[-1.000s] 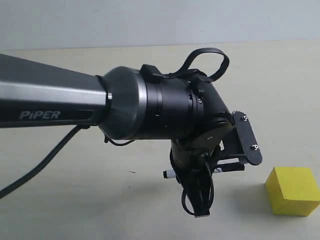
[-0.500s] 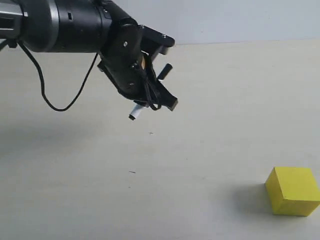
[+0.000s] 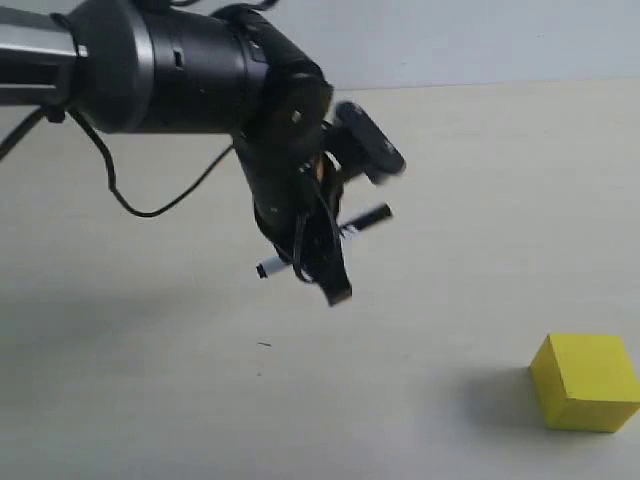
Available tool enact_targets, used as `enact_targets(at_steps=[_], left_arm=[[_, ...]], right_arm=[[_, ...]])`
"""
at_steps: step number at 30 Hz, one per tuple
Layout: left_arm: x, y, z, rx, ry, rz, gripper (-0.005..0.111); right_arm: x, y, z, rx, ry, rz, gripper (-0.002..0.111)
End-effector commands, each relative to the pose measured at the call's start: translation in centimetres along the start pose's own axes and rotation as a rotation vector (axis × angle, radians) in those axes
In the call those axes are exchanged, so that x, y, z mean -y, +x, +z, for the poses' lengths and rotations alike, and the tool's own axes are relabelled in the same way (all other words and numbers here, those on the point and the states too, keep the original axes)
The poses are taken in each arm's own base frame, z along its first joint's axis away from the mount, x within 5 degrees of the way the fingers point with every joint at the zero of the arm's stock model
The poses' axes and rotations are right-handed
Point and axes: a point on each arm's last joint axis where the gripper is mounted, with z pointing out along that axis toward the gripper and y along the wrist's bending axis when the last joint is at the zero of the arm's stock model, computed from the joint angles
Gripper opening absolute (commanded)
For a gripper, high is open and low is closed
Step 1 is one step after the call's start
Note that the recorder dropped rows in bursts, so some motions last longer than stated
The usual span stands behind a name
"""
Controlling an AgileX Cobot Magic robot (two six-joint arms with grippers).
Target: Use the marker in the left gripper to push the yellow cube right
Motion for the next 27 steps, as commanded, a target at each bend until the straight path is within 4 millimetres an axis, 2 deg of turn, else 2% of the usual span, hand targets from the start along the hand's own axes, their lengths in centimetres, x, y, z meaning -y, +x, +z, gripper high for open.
enact_targets(at_steps=[1, 3, 8, 10, 15, 22, 27], left_arm=[[5.4, -1.6, -0.6, 0.044, 0.029, 0.469, 0.0], [6.7, -2.9, -0.8, 0.156, 0.002, 0.503, 0.0], [7.5, -2.6, 1.6, 0.083, 0.036, 0.596, 0.0], [7.9, -3.0, 2.2, 0.13, 0.049, 0.593, 0.0], [8.1, -3.7, 2.1, 0.208, 0.054, 0.589, 0.0], [9.2, -3.9, 2.7, 0.212, 0.062, 0.61, 0.0], [10.0, -5.1, 3.2, 0.228, 0.06, 0.61, 0.0]], right_arm=[[0.0, 0.1, 0.0, 0.005, -0.001, -0.005, 0.0], [0.0, 0.1, 0.0, 0.005, -0.001, -0.005, 0.0], [0.0, 0.1, 0.0, 0.005, -0.001, -0.005, 0.0], [0.0, 0.1, 0.0, 0.005, -0.001, -0.005, 0.0], [0.0, 0.1, 0.0, 0.005, -0.001, -0.003, 0.0], [0.0, 0.1, 0.0, 0.005, -0.001, -0.005, 0.0], [0.0, 0.1, 0.0, 0.005, -0.001, -0.003, 0.0]])
